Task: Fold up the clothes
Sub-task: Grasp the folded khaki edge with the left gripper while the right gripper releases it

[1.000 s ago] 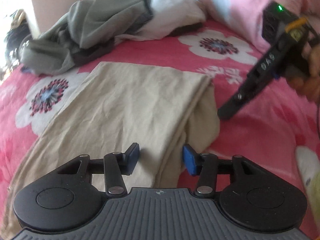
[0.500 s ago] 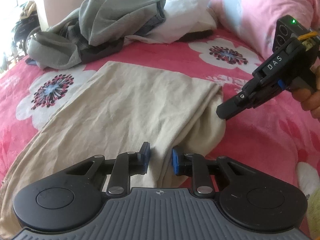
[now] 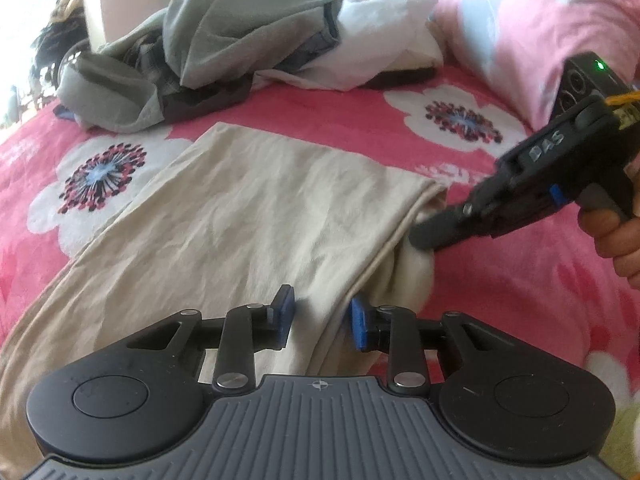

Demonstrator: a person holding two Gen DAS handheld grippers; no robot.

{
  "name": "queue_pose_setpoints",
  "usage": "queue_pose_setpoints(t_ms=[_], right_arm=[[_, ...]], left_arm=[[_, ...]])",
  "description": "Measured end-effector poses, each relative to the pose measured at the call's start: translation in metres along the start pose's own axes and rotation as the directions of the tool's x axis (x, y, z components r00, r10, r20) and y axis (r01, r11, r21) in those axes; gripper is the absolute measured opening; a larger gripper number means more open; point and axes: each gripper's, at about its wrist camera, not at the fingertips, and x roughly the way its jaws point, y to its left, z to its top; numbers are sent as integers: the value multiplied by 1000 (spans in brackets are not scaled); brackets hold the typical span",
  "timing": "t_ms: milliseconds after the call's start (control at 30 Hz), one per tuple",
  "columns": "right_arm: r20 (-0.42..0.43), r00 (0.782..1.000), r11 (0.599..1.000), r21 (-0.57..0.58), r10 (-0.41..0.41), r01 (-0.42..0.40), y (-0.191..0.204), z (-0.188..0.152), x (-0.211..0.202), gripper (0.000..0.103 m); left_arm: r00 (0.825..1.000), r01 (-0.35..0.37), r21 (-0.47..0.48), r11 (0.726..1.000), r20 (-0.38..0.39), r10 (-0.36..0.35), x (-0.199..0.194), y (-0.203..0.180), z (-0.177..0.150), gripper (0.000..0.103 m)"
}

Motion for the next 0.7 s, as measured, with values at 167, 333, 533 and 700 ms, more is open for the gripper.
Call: queue_pose_setpoints(t_ms=[167,333,533,700], right_arm=[[11,999,999,16,39,-40,1,6,0,6],[22,998,998,28,63,-64,3,10,5,5],[14,999,999,-21,34,-33,5,9,8,5],[-2,1000,994,-103,-28,28,10,1,14,5]], left_arm=[[1000,5,2,1000,-4,-5,4,-2,4,29],[1000,9,-26,1000,25,-9,6,-2,5,15],[999,20,-124,992,49,-14,1,6,7,9],[997,20,-155,988,71,-9,-4,8,7,8]])
